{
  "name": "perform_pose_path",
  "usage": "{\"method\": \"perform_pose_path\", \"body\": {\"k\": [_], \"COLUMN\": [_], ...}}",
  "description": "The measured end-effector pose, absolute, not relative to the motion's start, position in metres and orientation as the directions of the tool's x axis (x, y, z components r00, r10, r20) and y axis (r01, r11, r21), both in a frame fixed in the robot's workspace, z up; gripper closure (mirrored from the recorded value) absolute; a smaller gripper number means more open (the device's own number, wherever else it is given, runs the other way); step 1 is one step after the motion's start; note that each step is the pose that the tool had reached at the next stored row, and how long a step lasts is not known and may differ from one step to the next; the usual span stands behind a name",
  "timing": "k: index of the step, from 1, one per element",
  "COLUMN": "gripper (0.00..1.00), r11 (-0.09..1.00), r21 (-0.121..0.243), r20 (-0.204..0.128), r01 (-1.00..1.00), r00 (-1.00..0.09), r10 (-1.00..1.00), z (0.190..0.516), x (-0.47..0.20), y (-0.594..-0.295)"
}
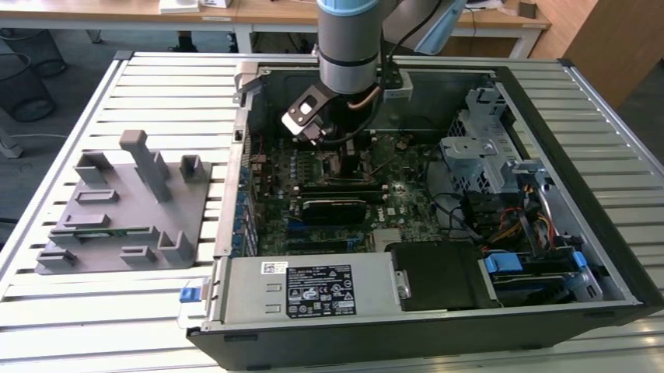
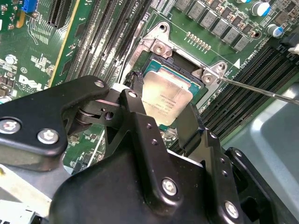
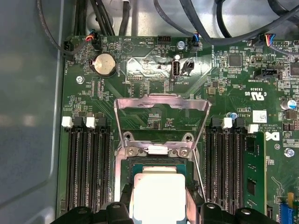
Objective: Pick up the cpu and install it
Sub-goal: 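Place the cpu into insertion slot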
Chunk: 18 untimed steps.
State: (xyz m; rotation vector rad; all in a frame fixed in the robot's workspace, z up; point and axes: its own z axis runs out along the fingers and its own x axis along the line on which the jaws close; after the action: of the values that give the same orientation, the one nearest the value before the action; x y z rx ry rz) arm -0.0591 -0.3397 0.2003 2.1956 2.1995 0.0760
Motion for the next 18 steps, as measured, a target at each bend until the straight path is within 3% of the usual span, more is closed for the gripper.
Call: {"method": "perform_pose_path", "body": {"k": [18], "gripper": [0.47], "r11": [-0.002], "r21": [0.058], "r20": [0.011], "r01": [0.998], "r00": [0.002], "r10": [1.0], "z": [0.195], "x": [-0.0588], "y": [-0.3384]}}
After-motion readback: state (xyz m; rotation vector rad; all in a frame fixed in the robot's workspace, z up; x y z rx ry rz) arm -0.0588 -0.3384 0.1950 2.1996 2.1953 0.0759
